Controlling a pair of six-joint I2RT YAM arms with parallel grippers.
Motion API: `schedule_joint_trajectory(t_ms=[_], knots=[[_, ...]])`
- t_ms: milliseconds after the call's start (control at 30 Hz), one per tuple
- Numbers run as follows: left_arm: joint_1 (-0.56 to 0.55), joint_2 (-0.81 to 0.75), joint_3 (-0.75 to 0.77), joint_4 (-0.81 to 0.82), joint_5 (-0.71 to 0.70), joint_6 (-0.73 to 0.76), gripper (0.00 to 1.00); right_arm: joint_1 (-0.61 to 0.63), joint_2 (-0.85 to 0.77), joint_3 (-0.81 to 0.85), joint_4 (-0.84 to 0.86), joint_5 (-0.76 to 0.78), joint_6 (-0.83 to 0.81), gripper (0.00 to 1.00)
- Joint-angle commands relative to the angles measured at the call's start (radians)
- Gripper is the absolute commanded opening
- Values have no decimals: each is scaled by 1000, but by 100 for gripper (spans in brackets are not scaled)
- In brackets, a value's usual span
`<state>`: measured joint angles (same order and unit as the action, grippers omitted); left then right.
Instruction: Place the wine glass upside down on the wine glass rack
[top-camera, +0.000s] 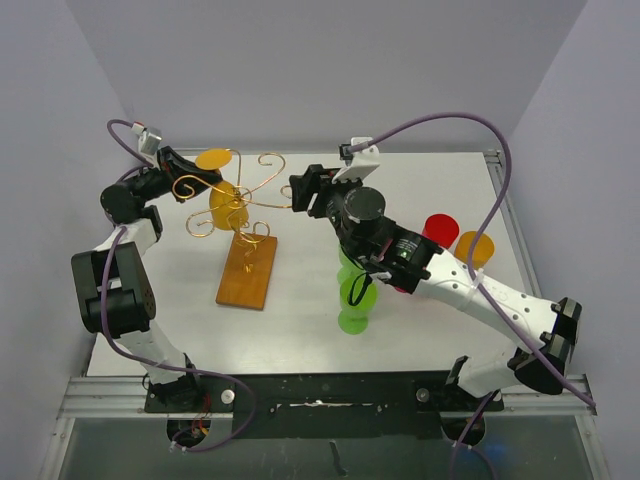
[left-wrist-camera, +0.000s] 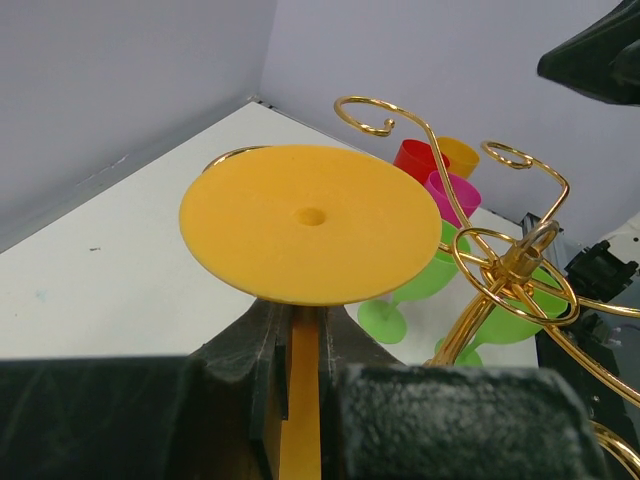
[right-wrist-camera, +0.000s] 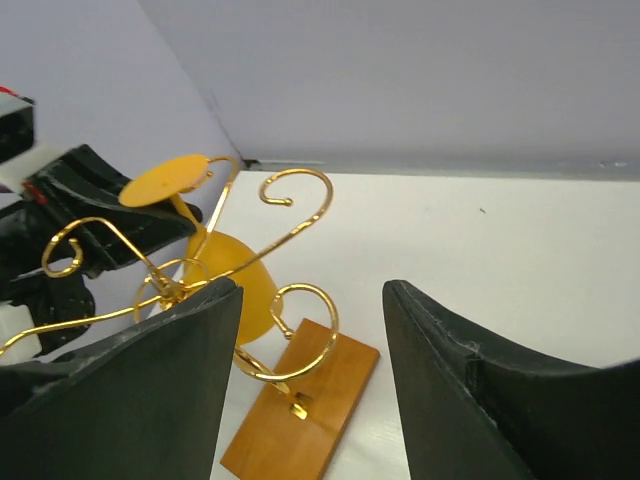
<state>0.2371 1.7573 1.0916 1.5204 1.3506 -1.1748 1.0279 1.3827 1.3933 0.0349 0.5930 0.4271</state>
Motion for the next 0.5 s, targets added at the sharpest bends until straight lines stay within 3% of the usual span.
schedule_joint_trajectory(t_ms=[0, 100, 267, 467], knots=[[-10, -13, 30, 161, -31, -3, 0, -30, 14, 76, -192, -1, 127, 58], [-9, -14, 29, 157, -31, -1, 0, -37, 30, 89, -239, -40, 152, 51], [-9, -15, 30, 149, -36, 5, 0, -38, 25, 76, -259, -156, 166, 31], [-12, -17, 28, 147, -35, 3, 0, -39, -2, 78, -293, -252, 167, 30]])
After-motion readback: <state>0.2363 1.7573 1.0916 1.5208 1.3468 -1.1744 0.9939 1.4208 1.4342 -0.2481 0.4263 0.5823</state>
